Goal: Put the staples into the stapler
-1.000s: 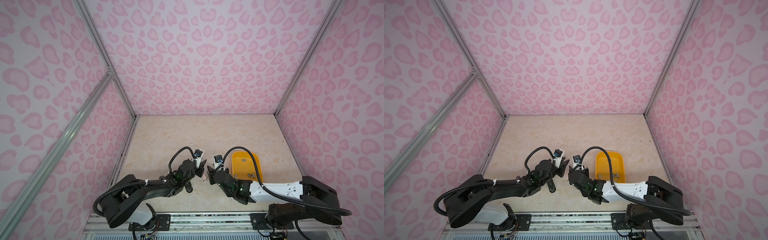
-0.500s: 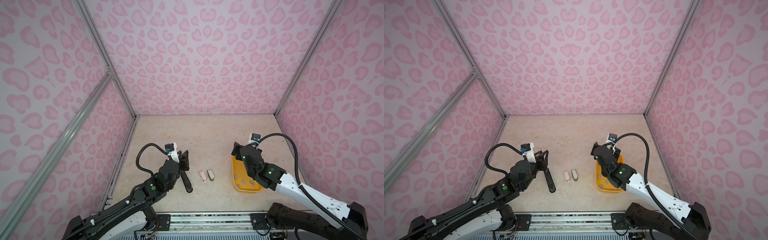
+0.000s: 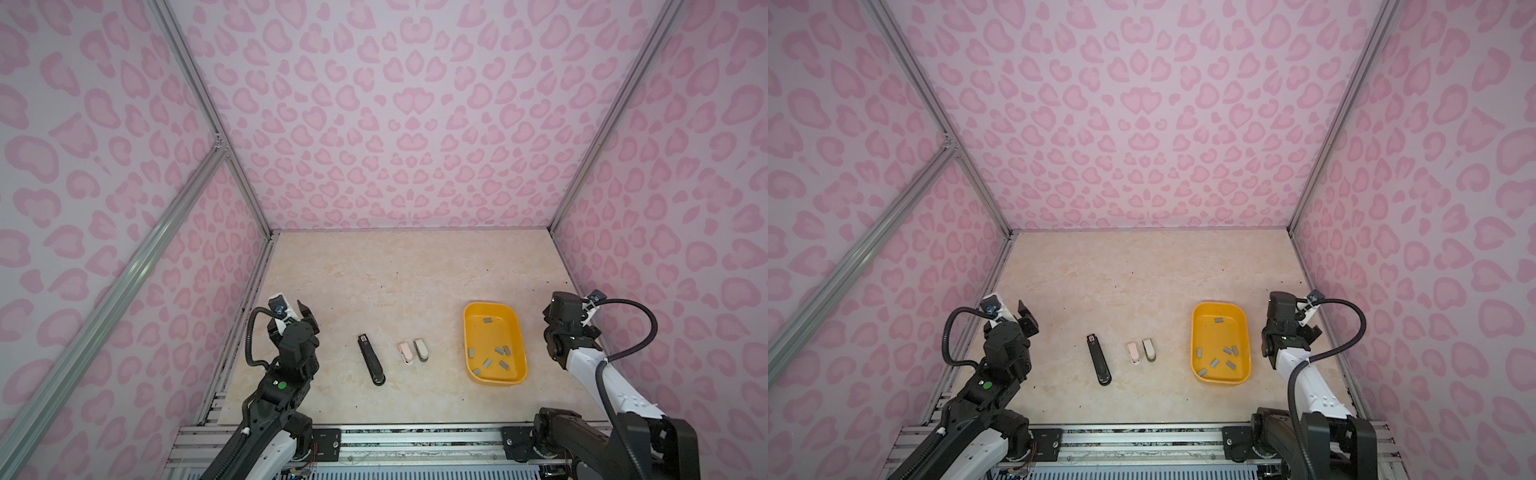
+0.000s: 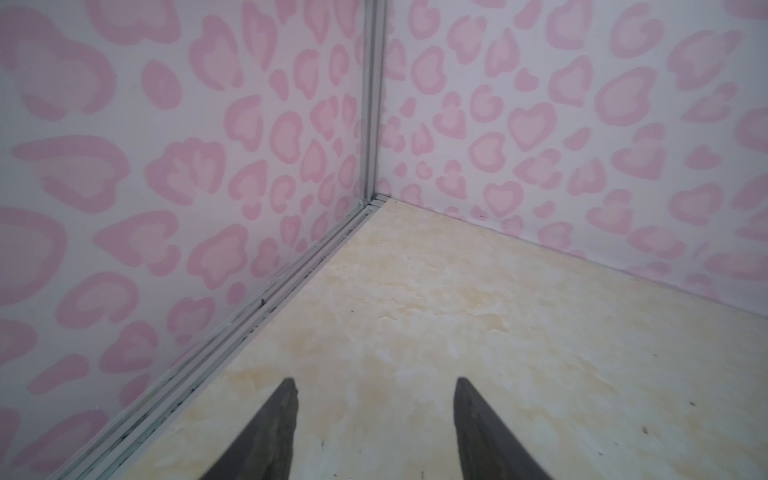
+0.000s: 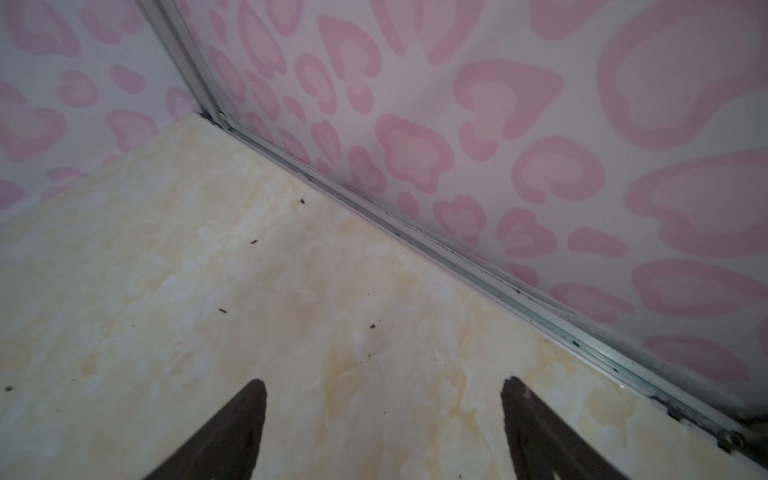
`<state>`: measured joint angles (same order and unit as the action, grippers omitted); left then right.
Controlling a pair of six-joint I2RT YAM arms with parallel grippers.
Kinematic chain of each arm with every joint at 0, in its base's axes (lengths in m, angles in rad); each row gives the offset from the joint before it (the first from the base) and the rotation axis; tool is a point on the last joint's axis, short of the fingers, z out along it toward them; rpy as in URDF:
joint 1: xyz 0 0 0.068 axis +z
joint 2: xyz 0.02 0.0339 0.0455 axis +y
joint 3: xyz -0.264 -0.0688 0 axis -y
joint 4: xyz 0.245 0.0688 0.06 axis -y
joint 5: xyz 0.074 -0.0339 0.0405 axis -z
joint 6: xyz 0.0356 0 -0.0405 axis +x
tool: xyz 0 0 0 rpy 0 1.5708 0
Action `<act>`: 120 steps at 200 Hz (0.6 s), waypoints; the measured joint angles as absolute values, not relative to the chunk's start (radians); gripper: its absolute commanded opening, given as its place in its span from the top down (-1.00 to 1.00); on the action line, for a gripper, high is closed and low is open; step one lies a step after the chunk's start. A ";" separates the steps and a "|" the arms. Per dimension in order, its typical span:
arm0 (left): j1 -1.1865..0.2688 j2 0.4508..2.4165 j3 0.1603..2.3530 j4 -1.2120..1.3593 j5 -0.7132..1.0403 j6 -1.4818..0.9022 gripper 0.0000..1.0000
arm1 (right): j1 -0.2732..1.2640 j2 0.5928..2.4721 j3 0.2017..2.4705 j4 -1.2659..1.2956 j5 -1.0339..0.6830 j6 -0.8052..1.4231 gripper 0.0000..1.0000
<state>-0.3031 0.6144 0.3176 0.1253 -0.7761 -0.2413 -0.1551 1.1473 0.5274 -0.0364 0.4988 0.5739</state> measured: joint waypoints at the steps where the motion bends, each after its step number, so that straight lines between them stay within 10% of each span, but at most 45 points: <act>1: -0.300 0.614 0.315 0.128 -0.776 -0.241 -0.28 | -0.159 1.155 0.531 -0.040 0.488 0.579 -0.73; 63: -0.200 0.778 0.139 0.406 -0.731 -0.163 -0.36 | -0.242 1.373 0.592 -0.069 0.155 0.668 -0.63; 120: -0.141 1.050 0.193 0.585 -0.653 -0.131 -0.38 | -0.021 1.459 0.579 0.206 0.313 0.403 -0.69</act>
<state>-0.1406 1.0504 0.1928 0.5850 -0.6529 -0.1314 -0.0212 1.4586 0.5785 0.2062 0.3126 0.4034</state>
